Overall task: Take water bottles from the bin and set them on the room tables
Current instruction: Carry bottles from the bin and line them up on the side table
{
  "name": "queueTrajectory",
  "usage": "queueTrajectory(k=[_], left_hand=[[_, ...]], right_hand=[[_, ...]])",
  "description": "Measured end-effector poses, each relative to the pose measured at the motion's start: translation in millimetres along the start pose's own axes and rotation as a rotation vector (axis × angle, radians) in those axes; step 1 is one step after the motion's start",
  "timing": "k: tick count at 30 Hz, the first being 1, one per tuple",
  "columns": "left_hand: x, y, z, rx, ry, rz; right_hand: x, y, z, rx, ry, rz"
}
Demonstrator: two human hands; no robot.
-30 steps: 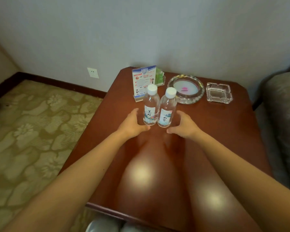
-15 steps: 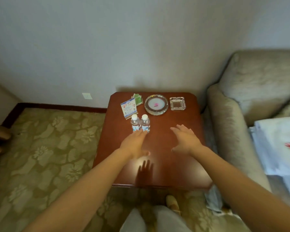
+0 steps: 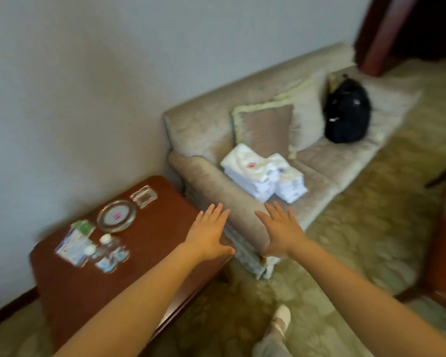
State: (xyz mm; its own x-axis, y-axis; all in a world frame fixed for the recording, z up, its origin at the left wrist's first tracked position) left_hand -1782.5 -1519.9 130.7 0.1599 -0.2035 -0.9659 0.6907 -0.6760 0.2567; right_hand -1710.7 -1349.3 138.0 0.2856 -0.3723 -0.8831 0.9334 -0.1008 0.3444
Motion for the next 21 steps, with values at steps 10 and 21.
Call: queueTrajectory(k=[10,21], left_hand=[[-59.3,-123.4,-294.4,0.504,-0.145,0.0],[-103.3,-168.6,-661.6,0.953,-0.264,-0.034]], right_hand=[[-47.4,170.2,-266.1,0.53,-0.23,-0.241],[-64.1,393.9,-509.2,1.005,-0.398,-0.461]])
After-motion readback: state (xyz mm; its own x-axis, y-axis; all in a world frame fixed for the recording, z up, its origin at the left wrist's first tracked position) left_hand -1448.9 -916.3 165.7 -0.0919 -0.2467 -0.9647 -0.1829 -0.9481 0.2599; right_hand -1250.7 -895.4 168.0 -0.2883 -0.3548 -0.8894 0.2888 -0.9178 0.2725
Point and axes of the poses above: each hand's wrist, its own y-axis away from the middle knuckle, its own x-axis out of the palm, z = x × y, the point moved 5 cm from there along -y, towards the middle knuckle, and after that the axes turned 14 degrees about -y, right-handed, at the moved point
